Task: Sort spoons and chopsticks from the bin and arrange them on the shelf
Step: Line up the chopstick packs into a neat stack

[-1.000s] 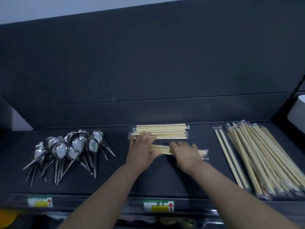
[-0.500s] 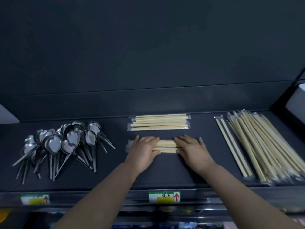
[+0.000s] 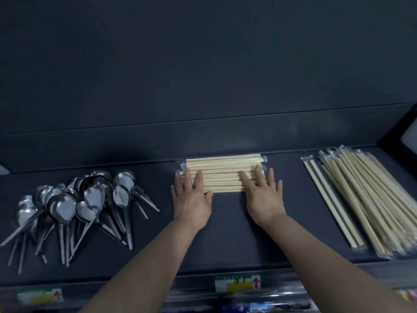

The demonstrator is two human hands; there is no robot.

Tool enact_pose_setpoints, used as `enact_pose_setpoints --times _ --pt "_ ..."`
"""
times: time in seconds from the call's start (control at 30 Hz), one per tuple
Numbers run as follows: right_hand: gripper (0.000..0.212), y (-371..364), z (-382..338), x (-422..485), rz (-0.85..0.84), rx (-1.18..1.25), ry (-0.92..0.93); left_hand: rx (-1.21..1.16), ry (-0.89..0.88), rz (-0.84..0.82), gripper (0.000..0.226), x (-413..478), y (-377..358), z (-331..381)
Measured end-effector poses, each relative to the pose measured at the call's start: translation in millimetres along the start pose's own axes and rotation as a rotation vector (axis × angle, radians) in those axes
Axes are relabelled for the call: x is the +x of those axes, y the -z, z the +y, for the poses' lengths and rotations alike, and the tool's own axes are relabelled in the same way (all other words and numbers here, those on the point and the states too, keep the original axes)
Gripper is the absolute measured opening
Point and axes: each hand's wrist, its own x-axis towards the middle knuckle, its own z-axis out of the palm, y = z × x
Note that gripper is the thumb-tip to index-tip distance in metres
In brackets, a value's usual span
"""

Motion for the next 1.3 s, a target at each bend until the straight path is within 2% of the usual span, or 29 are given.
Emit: enact_pose_setpoints --times 0.13,0.2,0.37,0.5,0.6,0.73,0.83,0.97,1.2,1.3 --pt "0.066 0.4 2.4 7.5 -0.004 0.056 -0.028 -0.053 0.077 -0.003 0.083 7.9 0.9 -5.0" --pt "0.066 -0.5 5.1 10.1 -0.009 0.071 -0.039 -0.058 0.071 -0.036 0.085 9.5 1.2 -6.0" --pt "0.069 3.5 5.3 13.6 -0.009 0.039 -0.004 0.004 0.063 -0.024 0.079 6.5 2.5 -1.1" --pt "0.06 2.0 6.7 10.3 -0.02 0.154 -0.003 -0.009 0.008 -0.058 0.072 2.5 3.3 9.6" --pt "0.058 5.7 12.0 7.4 -0.028 0.113 0.011 0.019 0.016 -0.01 0.07 0.6 5.0 14.0" --pt "0.055 12.6 24.6 -2.9 0.028 0.076 0.069 0.009 -0.132 0.035 0.056 -2.2 6.5 30.4" --pt "0.054 21.6 43.1 -15.7 0.097 0.042 0.113 -0.031 -0.24 0.065 0.042 -1.3 6.6 54.1" --pt "0.048 42.6 83.2 -33.9 0.172 -0.053 0.077 -0.133 -0.328 0.088 0.038 -3.8 3.9 100.9" --pt "0.046 79.7 171.9 -62.8 0.227 -0.189 -0.084 -0.32 -0.282 -0.069 0.033 -19.0 -12.5 208.1" --pt "0.048 88.0 207.3 -71.5 0.227 -0.199 -0.154 -0.355 -0.225 -0.119 0.021 -21.9 -20.3 246.5"
